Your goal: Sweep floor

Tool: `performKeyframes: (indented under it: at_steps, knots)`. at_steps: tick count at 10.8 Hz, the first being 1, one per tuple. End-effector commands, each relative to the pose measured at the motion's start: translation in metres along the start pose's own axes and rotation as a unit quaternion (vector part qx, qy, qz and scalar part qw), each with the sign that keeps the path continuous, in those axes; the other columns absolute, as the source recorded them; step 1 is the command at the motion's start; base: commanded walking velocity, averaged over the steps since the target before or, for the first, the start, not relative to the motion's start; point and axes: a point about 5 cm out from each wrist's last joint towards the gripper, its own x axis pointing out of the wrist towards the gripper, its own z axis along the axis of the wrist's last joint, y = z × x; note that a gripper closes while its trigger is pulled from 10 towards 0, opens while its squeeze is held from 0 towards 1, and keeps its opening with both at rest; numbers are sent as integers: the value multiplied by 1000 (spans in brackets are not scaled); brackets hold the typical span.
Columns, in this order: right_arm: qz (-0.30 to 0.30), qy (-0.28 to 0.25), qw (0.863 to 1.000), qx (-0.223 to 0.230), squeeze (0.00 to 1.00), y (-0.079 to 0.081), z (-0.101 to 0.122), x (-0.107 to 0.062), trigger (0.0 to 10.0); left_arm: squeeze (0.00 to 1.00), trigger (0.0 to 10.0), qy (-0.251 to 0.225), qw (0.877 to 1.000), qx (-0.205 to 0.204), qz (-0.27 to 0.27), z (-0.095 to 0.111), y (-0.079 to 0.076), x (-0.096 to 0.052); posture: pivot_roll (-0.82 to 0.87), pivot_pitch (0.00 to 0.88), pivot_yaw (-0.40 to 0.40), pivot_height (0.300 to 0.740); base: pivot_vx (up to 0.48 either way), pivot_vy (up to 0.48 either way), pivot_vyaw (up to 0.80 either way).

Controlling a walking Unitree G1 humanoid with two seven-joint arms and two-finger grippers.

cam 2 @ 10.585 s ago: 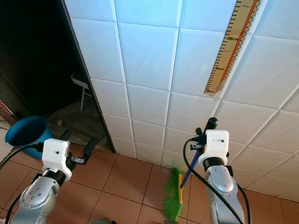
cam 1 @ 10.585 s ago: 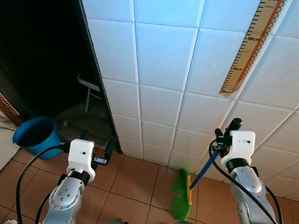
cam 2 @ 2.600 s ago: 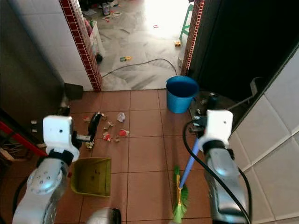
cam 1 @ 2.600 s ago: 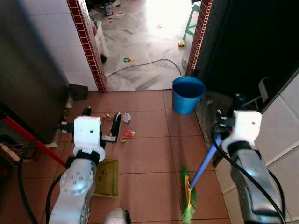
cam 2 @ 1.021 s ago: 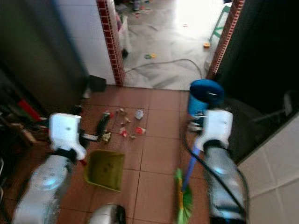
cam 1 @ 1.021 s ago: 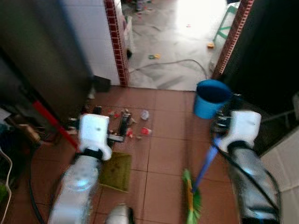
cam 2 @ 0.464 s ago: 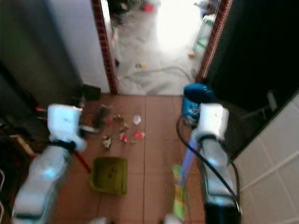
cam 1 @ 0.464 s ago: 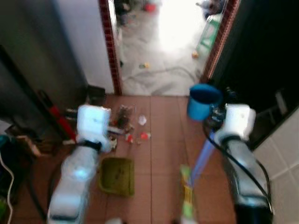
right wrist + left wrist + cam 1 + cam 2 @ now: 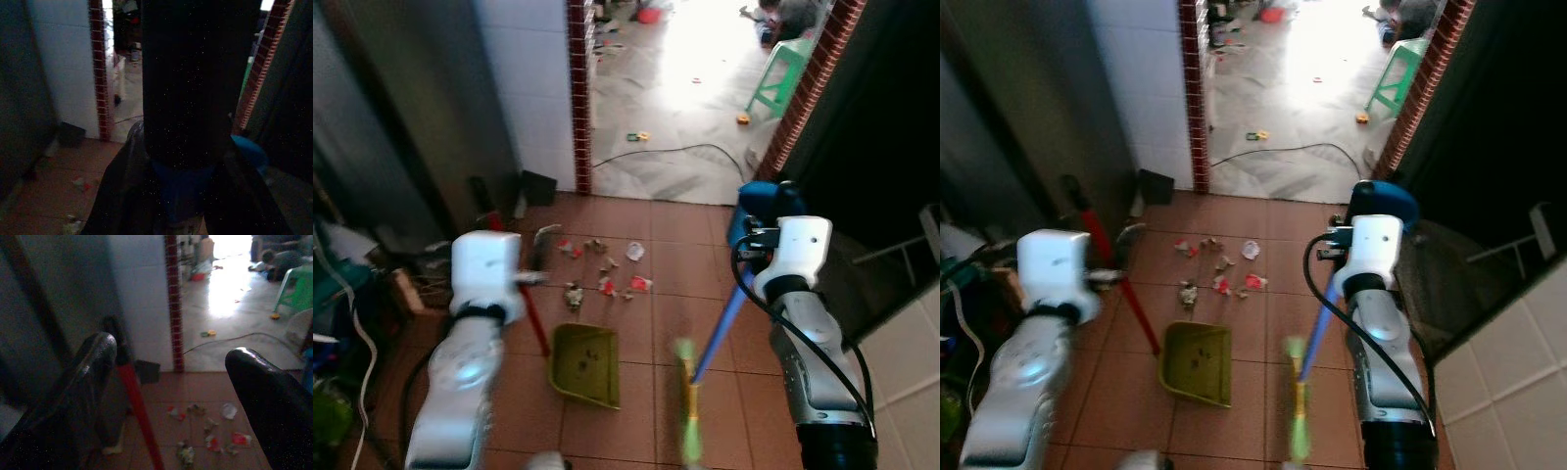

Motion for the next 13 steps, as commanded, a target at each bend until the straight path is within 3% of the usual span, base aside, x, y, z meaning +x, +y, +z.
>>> performKeyframes:
  at_steps: [1,3,6,8,10,13]
  knots:
    - [-5,-26,1000,-6,0,-6,12,6,10000,0,10000,-7,1000,7,7,0,-1,-1,59,0,-59,740,0,0,0]
    - [6,-23,1000,-7,0,-2,9,9,10000,0,10000,-8,998,52,37,-10,8,-9,69,0,-66,740,0,0,0]
    - [16,-27,999,-7,0,5,9,6,10000,0,10000,-16,998,44,34,-3,15,-1,68,8,-26,740,0,0,0]
    - [9,-12,1000,-9,0,-1,1,1,10000,0,10000,-25,998,51,19,0,10,-1,77,26,-27,740,0,0,0]
    - [8,-20,1000,-8,0,2,6,5,10000,0,10000,-25,998,48,21,0,13,0,74,28,-25,740,0,0,0]
    - [17,-14,1000,-4,0,9,1,0,10000,0,10000,-27,999,43,-1,1,5,2,71,24,-26,740,0,0,0]
